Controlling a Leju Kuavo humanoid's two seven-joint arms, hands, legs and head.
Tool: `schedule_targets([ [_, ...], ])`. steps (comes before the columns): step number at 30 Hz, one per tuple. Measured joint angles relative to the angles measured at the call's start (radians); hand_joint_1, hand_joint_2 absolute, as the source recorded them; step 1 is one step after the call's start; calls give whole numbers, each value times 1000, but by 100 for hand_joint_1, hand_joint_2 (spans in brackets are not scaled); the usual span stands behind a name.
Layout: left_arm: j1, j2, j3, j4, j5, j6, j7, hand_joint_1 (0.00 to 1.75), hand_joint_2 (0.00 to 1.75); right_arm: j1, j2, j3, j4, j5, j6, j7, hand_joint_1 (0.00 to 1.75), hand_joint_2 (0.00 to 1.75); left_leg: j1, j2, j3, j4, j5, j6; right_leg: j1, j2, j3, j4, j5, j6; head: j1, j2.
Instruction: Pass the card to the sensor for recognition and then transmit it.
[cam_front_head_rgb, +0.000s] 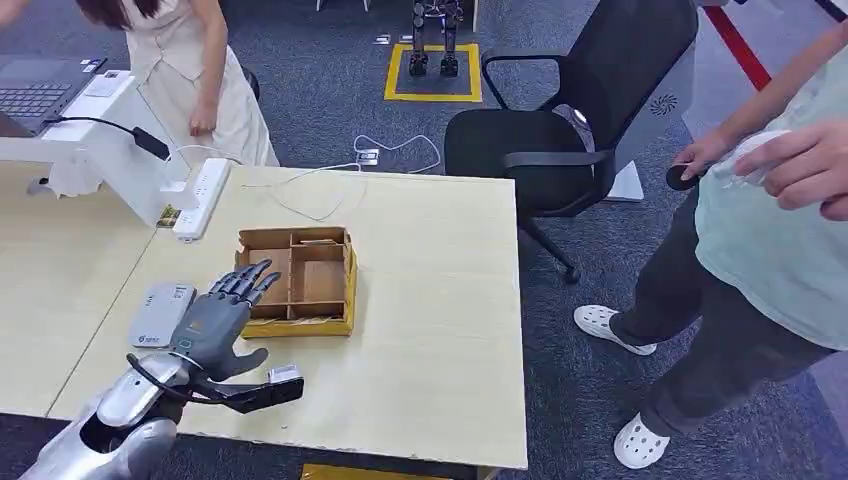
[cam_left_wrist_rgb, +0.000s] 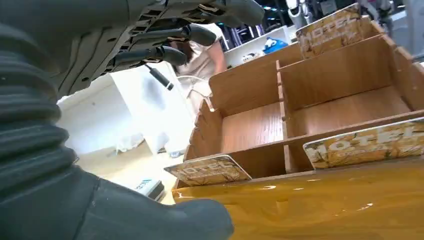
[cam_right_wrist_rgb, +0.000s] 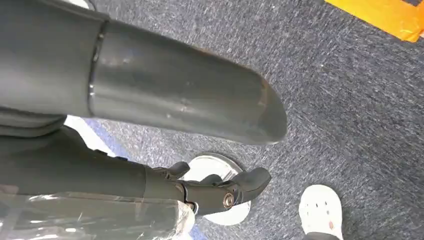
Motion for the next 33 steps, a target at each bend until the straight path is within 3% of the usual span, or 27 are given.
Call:
schedule_targets([
  [5, 0, -38, 3, 21, -66, 13, 60, 0, 175, 8, 9, -24, -8, 20, 5, 1, 0, 0, 0, 0, 0, 0, 0, 0, 0, 0, 0, 0, 0, 0, 1, 0],
  [27, 0, -97, 22, 74, -118, 13, 61, 0, 175, 19, 35, -98, -8, 74, 35, -5, 0, 0, 0, 0, 0, 0, 0, 0, 0, 0, 0, 0, 0, 0, 0, 0],
  [33, 0, -104, 42, 83, -161, 10, 107, 0, 175, 23, 42, -118, -9, 95, 42, -6, 0, 0, 0, 0, 0, 0, 0, 0, 0, 0, 0, 0, 0, 0, 0, 0],
])
